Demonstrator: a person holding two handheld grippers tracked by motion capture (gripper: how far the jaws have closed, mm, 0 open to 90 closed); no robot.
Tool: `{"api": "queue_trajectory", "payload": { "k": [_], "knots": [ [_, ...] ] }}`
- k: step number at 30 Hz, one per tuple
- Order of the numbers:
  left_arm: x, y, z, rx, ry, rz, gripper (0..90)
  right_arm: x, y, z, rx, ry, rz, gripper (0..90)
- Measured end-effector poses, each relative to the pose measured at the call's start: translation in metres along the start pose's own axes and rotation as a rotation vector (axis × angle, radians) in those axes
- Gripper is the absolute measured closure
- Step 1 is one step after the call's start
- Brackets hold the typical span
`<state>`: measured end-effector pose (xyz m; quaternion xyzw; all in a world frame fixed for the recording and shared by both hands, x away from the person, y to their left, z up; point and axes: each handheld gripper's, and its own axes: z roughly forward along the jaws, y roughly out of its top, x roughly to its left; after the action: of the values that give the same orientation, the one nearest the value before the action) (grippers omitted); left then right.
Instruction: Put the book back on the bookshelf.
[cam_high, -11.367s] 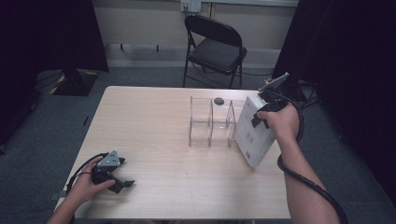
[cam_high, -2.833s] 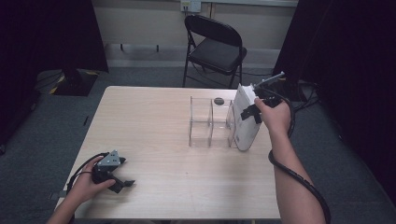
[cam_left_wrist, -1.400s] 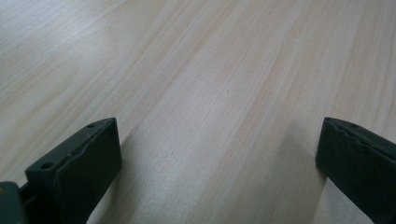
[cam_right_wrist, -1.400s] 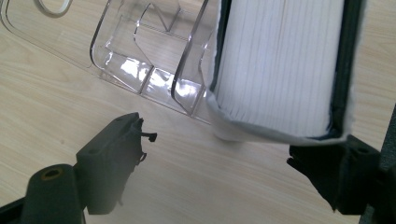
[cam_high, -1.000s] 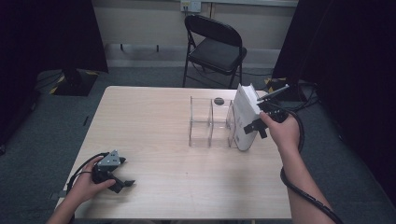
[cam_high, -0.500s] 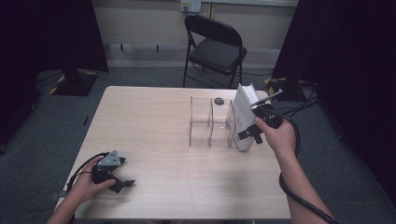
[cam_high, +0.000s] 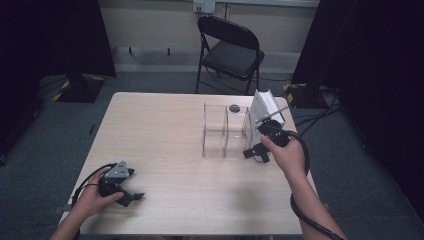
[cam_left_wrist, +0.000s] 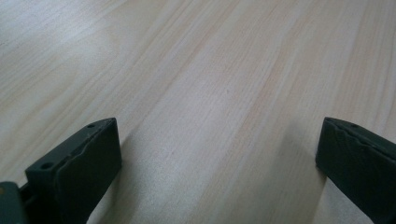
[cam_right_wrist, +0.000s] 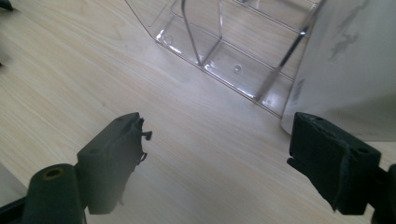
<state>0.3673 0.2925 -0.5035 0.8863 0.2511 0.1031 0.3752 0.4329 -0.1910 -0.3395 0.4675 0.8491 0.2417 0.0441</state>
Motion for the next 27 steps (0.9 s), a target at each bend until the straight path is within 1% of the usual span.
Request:
{"api": "queue_trajectory", "payload": {
  "k": [2, 5, 8, 12, 14, 17, 19, 20, 23, 24, 27],
  "knots": [
    [0.0, 0.0, 0.0, 0.001, 0.0, 0.0, 0.0, 0.005, 0.0, 0.004, -0.008, 0.01, -0.009, 16.5],
    [0.0, 0.0, 0.0, 0.0, -0.002, -0.003, 0.0, 0.008, 0.0, 0.007, -0.009, 0.01, -0.018, 16.6],
    [0.0, 0.0, 0.0, 0.001, -0.003, -0.004, 0.0, 0.013, 0.0, 0.013, -0.016, 0.035, -0.028, 16.5],
    [0.0, 0.0, 0.0, 0.001, -0.003, -0.004, 0.0, 0.017, -0.001, 0.017, -0.009, 0.042, -0.03, 16.6],
    [0.0, 0.0, 0.0, 0.001, -0.003, -0.004, 0.0, 0.021, 0.0, 0.022, -0.008, 0.045, -0.047, 16.6],
    [0.0, 0.0, 0.0, 0.001, -0.003, -0.004, 0.0, 0.025, 0.0, 0.026, -0.008, 0.057, -0.058, 16.5],
    [0.0, 0.0, 0.0, 0.001, -0.003, -0.004, 0.0, 0.027, 0.001, 0.027, -0.009, 0.055, -0.066, 16.5],
    [0.0, 0.0, 0.0, 0.001, -0.003, -0.004, 0.0, 0.03, 0.001, 0.028, -0.006, 0.063, -0.078, 16.4],
    [0.0, 0.0, 0.0, 0.001, -0.003, -0.004, 0.0, 0.033, 0.002, 0.031, -0.01, 0.067, -0.083, 16.4],
    [0.0, 0.0, 0.0, 0.001, -0.003, -0.004, 0.0, 0.035, 0.001, 0.035, -0.003, 0.076, -0.086, 16.4],
    [0.0, 0.0, 0.0, 0.001, -0.003, -0.004, 0.0, 0.036, 0.001, 0.038, -0.002, 0.082, -0.09, 16.4]
  ]
}}
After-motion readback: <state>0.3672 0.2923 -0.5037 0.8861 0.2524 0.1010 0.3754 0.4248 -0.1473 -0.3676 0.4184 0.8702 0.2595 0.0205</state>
